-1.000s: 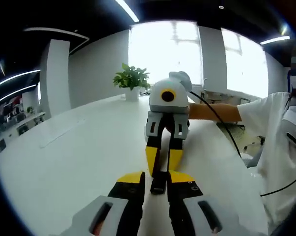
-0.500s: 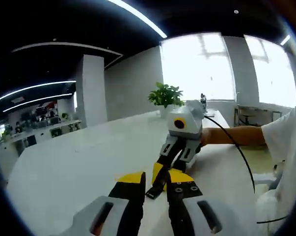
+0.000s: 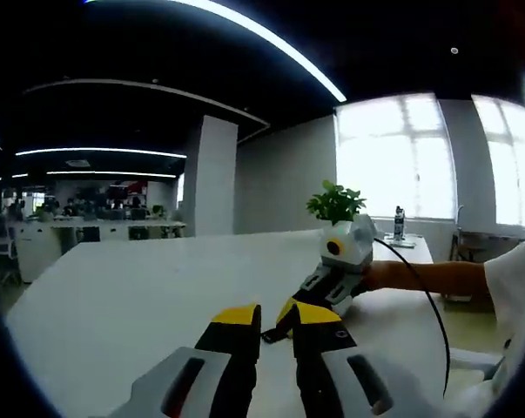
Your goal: Snap the two parts of the plastic buckle together until the buckle closes and remains connected.
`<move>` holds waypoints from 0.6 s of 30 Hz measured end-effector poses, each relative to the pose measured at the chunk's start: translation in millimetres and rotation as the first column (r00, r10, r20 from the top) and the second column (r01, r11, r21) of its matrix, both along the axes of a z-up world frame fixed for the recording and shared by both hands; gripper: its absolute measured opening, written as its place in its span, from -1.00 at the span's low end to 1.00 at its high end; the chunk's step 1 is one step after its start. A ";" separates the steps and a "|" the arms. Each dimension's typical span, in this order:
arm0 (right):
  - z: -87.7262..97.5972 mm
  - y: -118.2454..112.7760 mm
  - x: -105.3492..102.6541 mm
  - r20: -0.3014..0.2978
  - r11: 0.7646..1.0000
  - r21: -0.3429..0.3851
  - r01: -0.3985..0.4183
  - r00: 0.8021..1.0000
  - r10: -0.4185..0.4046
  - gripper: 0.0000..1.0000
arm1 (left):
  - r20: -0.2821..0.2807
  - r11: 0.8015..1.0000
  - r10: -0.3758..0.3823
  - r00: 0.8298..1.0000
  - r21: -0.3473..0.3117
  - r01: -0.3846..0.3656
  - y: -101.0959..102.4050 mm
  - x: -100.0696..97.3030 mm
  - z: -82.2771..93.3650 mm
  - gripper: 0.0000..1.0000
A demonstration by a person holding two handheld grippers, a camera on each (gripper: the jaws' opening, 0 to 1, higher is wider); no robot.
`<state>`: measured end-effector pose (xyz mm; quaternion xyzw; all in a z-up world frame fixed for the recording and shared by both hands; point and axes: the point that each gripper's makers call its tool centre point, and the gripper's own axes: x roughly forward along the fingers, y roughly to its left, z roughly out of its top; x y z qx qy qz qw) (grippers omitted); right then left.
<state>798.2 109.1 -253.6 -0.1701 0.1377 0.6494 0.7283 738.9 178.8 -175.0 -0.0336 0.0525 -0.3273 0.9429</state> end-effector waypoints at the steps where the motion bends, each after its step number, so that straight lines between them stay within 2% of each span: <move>1: -0.4 0.4 1.8 -0.002 1.000 0.001 0.006 1.000 -0.006 -0.77 | -0.002 1.000 0.005 1.000 0.002 -0.005 0.1 -0.1 -2.1 -0.73; 10: -2.0 1.4 20.5 0.001 0.998 0.002 0.059 0.998 -0.059 -0.77 | -0.028 0.999 0.033 0.999 -0.041 -0.034 6.0 -0.5 -10.0 -0.69; 18: -1.9 1.0 40.7 -0.019 0.994 0.016 0.112 0.994 -0.112 -0.77 | -0.028 0.997 0.081 0.996 0.002 -0.081 8.3 -1.7 -17.3 -0.57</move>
